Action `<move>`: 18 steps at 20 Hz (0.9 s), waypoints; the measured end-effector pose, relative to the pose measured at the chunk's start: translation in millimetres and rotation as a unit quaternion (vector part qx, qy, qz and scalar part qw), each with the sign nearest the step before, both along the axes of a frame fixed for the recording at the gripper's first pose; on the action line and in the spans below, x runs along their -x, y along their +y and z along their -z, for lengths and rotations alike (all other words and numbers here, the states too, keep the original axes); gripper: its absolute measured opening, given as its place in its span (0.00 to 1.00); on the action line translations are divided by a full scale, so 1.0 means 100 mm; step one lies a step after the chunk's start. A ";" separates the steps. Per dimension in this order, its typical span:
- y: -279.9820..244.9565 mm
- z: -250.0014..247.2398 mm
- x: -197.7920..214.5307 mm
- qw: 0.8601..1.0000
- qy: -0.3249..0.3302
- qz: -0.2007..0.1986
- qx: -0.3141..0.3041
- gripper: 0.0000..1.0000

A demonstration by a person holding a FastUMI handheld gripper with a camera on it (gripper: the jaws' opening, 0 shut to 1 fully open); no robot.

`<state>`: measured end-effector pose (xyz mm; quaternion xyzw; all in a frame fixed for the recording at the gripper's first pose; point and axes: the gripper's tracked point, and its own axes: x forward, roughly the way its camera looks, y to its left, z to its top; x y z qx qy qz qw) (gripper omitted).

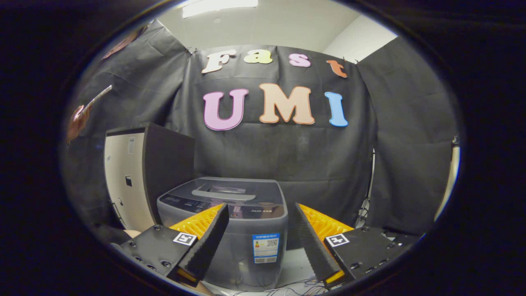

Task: Put the clothes into the washing machine and then close the washing machine lid.

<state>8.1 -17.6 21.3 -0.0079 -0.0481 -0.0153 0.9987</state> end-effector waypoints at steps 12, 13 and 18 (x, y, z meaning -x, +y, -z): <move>-0.09 -0.10 -0.02 1.000 -0.018 0.008 -0.003 0.98; -0.09 -0.09 -0.02 1.000 -0.017 0.007 -0.002 0.98; -0.06 -0.03 -0.02 1.000 -0.009 0.007 0.002 0.98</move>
